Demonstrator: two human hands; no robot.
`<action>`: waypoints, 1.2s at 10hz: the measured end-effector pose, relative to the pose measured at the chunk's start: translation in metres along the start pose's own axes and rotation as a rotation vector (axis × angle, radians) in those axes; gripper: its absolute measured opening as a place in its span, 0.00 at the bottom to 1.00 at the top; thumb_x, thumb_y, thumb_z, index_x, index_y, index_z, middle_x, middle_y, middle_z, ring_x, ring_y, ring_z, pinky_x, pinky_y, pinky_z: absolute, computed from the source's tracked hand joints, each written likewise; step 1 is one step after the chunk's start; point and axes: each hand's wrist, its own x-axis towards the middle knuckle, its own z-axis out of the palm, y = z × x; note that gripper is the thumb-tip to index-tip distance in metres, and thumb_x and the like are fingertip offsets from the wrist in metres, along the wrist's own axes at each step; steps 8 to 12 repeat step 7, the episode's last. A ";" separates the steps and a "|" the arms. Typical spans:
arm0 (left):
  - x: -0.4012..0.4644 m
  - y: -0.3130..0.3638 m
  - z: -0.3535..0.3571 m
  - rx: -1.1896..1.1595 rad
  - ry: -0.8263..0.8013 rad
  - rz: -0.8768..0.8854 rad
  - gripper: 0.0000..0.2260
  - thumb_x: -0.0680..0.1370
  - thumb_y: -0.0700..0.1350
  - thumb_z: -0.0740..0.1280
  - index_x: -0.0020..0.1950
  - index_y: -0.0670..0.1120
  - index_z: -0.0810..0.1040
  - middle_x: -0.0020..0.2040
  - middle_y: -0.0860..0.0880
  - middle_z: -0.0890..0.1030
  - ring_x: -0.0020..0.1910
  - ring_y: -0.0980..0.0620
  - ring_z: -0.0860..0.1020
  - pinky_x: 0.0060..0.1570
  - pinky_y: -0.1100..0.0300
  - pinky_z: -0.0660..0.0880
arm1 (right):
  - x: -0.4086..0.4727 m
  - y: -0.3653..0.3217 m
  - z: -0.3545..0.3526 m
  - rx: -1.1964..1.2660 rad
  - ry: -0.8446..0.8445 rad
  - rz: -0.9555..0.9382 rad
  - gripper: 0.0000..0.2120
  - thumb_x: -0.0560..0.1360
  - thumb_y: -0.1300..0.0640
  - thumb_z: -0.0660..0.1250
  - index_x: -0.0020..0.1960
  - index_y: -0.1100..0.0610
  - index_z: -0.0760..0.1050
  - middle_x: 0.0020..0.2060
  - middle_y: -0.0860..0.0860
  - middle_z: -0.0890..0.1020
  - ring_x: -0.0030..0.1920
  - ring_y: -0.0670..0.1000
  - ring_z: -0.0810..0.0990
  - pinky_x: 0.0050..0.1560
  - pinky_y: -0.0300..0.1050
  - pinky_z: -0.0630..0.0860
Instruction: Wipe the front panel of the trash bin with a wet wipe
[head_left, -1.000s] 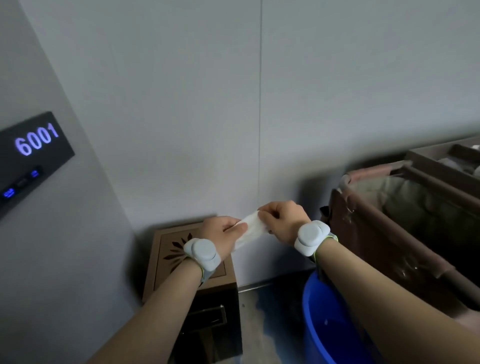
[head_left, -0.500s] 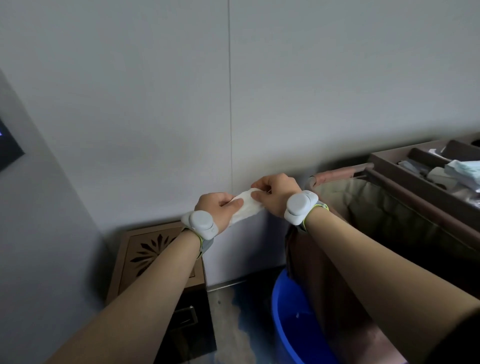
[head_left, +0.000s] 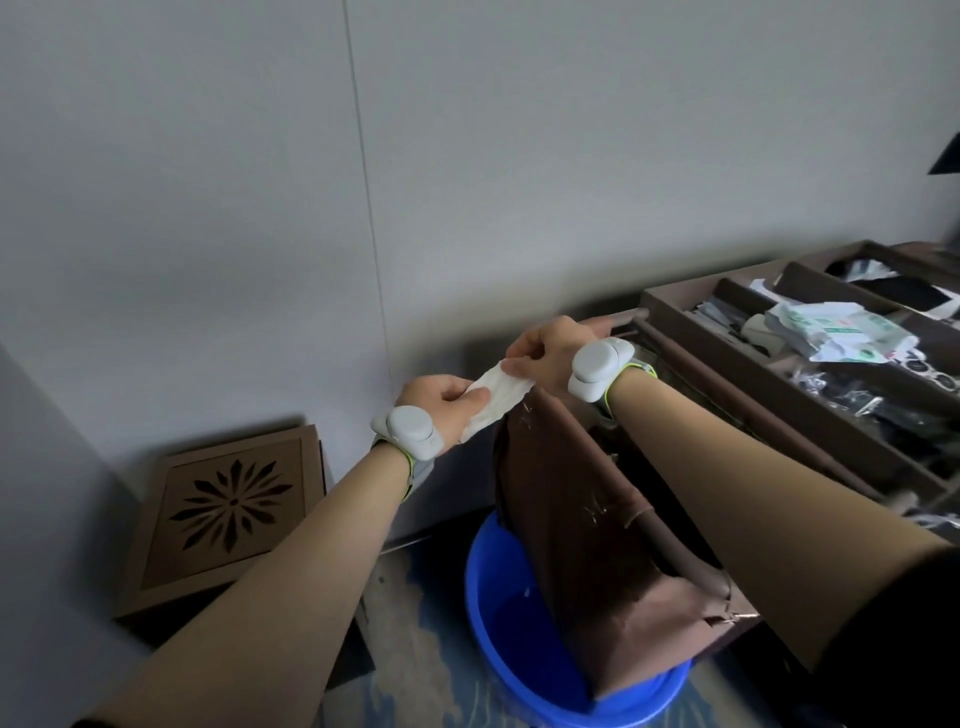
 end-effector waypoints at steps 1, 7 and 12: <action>0.001 0.002 0.021 0.020 -0.034 -0.005 0.03 0.71 0.57 0.70 0.38 0.62 0.83 0.34 0.59 0.84 0.31 0.63 0.81 0.31 0.69 0.78 | -0.005 0.018 -0.006 -0.001 -0.018 -0.005 0.07 0.74 0.49 0.73 0.39 0.42 0.79 0.34 0.38 0.81 0.41 0.42 0.80 0.43 0.35 0.73; 0.019 -0.026 0.105 0.094 -0.116 -0.163 0.13 0.72 0.52 0.72 0.56 0.52 0.81 0.47 0.56 0.83 0.48 0.55 0.82 0.52 0.59 0.79 | -0.023 0.105 0.008 -0.098 -0.100 0.307 0.13 0.74 0.45 0.71 0.56 0.49 0.83 0.51 0.45 0.84 0.54 0.50 0.81 0.51 0.38 0.73; 0.019 -0.026 0.105 0.094 -0.116 -0.163 0.13 0.72 0.52 0.72 0.56 0.52 0.81 0.47 0.56 0.83 0.48 0.55 0.82 0.52 0.59 0.79 | -0.023 0.105 0.008 -0.098 -0.100 0.307 0.13 0.74 0.45 0.71 0.56 0.49 0.83 0.51 0.45 0.84 0.54 0.50 0.81 0.51 0.38 0.73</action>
